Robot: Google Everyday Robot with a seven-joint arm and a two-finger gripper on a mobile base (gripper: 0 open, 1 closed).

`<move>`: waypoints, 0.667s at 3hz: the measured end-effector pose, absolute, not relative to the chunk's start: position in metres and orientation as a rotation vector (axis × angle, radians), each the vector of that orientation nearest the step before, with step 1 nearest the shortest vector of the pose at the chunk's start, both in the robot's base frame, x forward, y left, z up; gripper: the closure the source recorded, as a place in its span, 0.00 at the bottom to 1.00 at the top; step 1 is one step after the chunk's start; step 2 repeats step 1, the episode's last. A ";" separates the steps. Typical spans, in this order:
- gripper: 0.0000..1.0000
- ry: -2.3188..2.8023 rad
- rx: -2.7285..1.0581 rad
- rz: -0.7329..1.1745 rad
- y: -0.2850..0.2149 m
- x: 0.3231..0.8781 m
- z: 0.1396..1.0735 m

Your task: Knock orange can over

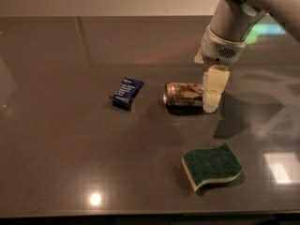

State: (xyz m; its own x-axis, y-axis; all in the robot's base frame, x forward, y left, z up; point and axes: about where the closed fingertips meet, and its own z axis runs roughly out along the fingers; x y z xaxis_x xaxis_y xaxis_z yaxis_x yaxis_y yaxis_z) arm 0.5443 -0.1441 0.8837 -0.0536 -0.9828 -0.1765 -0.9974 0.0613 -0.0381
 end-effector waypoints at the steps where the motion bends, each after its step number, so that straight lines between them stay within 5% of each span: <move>1: 0.00 2.169 -2.047 0.140 -0.144 0.544 0.884; 2: 0.00 2.169 -2.047 0.140 -0.144 0.544 0.884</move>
Offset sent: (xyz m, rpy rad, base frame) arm 0.0000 0.0000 0.0000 0.0000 0.0000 0.0000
